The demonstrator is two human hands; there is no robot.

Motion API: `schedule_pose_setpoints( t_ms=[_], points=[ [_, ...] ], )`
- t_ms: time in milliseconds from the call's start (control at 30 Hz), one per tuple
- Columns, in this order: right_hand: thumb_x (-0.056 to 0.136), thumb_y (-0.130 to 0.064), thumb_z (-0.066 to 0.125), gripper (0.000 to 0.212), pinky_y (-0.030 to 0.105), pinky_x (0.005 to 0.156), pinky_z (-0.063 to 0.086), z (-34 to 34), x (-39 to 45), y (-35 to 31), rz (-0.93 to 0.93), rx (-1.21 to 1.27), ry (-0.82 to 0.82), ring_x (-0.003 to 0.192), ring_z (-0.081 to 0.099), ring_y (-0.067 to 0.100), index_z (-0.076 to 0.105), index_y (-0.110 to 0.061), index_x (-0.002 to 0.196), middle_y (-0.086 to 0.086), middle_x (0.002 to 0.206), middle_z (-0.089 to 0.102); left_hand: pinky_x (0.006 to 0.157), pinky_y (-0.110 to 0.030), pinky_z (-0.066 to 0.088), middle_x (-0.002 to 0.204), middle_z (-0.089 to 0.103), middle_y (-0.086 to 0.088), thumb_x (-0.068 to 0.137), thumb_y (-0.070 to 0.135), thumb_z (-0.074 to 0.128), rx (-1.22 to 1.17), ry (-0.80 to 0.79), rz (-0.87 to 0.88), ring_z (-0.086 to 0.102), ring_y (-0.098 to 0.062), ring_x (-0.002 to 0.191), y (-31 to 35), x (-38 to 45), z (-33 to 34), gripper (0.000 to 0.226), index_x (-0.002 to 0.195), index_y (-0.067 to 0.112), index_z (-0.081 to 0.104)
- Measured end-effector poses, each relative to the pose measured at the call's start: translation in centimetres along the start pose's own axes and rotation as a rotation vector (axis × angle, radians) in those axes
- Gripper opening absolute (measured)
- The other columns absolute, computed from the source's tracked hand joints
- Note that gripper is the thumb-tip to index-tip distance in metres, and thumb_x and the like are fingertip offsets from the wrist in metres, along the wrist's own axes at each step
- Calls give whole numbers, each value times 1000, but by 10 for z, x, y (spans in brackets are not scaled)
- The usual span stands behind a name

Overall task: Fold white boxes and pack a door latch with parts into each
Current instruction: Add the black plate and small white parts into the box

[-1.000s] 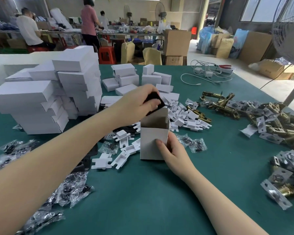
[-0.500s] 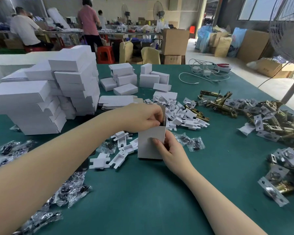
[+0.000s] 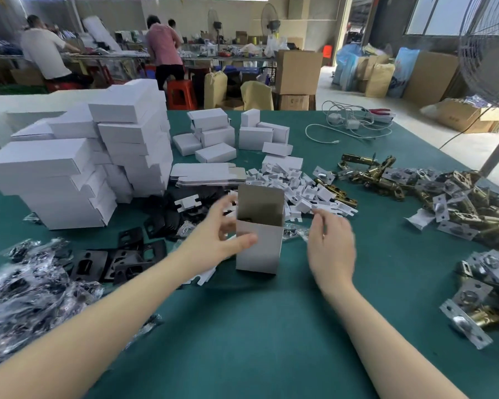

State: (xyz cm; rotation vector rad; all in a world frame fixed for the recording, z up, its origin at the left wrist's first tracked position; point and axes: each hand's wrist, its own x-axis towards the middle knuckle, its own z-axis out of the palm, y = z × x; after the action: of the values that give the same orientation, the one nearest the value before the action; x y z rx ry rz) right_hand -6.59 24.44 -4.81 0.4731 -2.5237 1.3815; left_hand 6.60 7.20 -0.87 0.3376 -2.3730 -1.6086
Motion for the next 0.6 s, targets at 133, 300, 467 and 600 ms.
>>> schedule_pose_setpoints(
  t_ms=[133,300,467,600],
  points=[
    [94,-47,56,45,43,91,42,-25,20,19,169,-564,-199,117,47,36,54,-22,132,15,128,53,82,-22,54,103,71,16,74,25,78,-114,149,75,70,-8,94,-17,-2,25,47,109,49,57],
    [86,-14,71,35,25,68,40,-51,31,12,221,-107,-218,78,59,14,66,-18,120,-1,91,64,76,-13,51,105,70,18,76,22,75,-225,242,143,68,-3,95,-24,-8,39,47,106,55,59],
    [86,-2,64,32,25,80,43,-76,44,-24,-106,-337,-90,90,63,21,70,-13,116,7,103,72,79,-11,49,107,70,21,83,15,73,-208,241,166,67,-1,98,-24,-10,39,55,108,60,56],
    [86,-6,71,27,18,80,51,-80,31,-75,-408,219,76,82,69,12,71,-21,108,0,92,74,81,-14,51,107,70,18,77,25,73,-208,245,146,67,-3,100,-24,-9,40,51,107,63,56]
  ],
)
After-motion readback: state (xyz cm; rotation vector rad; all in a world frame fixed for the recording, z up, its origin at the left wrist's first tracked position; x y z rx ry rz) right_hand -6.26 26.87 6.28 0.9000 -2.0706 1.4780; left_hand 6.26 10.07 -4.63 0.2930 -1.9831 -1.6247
